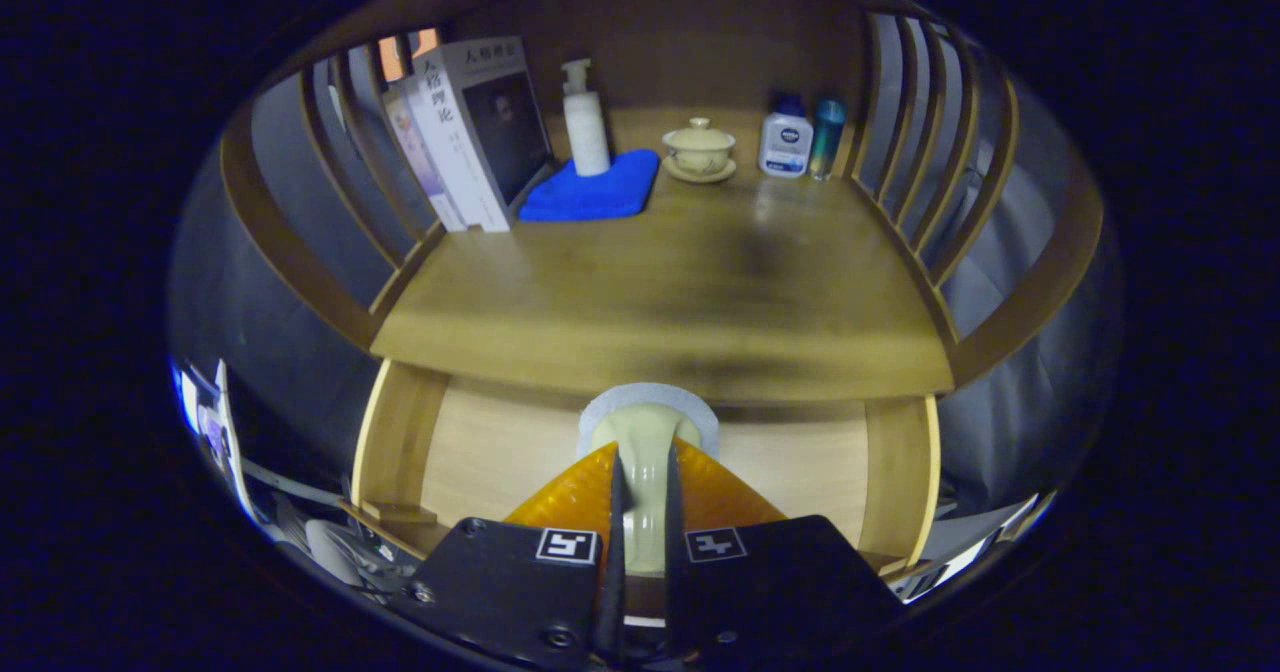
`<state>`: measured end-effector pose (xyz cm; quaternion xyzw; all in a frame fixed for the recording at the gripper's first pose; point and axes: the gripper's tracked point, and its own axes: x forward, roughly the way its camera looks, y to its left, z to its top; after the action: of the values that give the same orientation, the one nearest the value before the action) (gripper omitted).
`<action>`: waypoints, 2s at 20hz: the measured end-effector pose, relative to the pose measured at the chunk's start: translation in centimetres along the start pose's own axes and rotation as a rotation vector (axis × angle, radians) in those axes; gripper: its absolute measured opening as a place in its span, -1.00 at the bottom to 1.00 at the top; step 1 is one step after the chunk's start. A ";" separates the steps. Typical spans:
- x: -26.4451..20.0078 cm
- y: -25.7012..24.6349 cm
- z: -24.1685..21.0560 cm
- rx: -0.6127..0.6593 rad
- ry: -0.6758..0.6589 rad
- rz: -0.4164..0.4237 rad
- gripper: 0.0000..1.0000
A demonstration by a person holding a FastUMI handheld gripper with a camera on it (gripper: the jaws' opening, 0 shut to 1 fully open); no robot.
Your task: Pull open the drawer, take out the items inside it, and place them on the countertop above the cabinet.
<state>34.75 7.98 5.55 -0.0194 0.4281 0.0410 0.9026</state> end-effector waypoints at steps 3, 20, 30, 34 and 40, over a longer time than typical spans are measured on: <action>0.6 -0.3 3.1 0.036 -0.006 -0.005 -0.62; 8.5 -0.2 11.9 0.104 -0.051 -0.024 -0.62; 8.8 0.3 11.8 0.063 -0.140 -0.019 -0.45; 8.7 0.5 11.8 0.054 -0.171 -0.012 -0.33; 6.3 1.0 13.7 -0.019 -0.344 -0.044 0.07</action>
<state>49.16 10.26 9.35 -0.0301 0.2664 0.0278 0.9630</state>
